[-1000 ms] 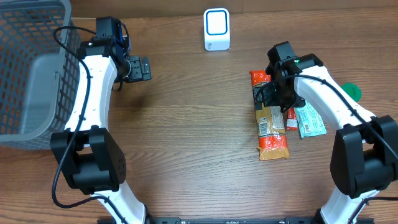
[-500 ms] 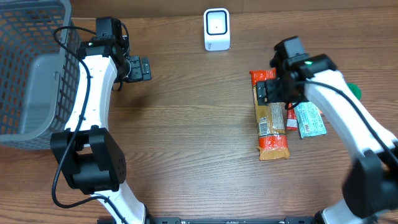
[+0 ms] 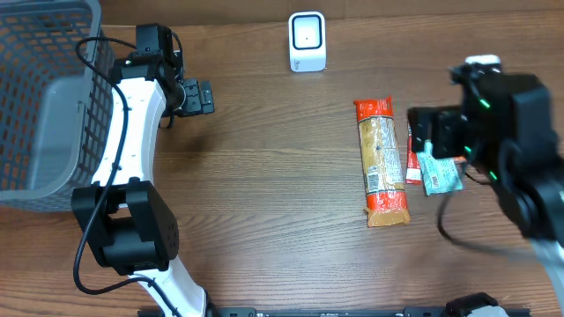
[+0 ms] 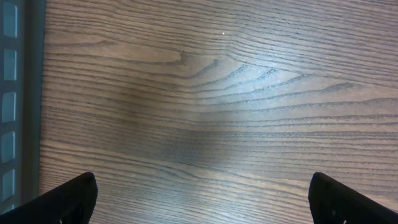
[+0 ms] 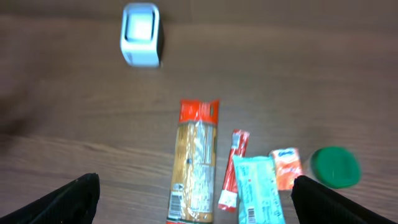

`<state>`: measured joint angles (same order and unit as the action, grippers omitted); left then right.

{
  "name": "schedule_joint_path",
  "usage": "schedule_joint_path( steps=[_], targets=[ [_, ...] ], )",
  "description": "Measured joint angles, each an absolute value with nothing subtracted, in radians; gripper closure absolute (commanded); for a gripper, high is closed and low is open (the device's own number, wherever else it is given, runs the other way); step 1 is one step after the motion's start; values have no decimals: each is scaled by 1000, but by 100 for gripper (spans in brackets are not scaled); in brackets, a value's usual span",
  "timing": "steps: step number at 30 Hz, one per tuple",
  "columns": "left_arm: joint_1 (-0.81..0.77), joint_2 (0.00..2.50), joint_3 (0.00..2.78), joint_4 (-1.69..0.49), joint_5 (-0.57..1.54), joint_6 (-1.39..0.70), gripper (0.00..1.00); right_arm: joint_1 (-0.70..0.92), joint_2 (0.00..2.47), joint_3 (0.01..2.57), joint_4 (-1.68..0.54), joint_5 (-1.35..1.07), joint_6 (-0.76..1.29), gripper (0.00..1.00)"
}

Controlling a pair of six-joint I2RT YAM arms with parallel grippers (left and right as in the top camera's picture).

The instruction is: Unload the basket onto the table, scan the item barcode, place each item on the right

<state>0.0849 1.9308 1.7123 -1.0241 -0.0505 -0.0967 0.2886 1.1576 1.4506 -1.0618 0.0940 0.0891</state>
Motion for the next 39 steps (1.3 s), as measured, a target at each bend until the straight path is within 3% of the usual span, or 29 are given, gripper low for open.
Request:
schedule_joint_path(
  steps=[13,23,32,39],
  targets=[
    [85,1931,1712,-1024,-50,-97,0,289,690,1404,-1077,165,78,0],
    [85,1931,1712,-1024,-51,-97,0,289,396,1102,-1028,165,78,0],
    [85,1931,1712,-1024,-51,-97,0,268,163,749,-703,146,79,0],
    [85,1931,1712,-1024,-51,-97,0,224,36,455,-241,52,78,0]
  ],
)
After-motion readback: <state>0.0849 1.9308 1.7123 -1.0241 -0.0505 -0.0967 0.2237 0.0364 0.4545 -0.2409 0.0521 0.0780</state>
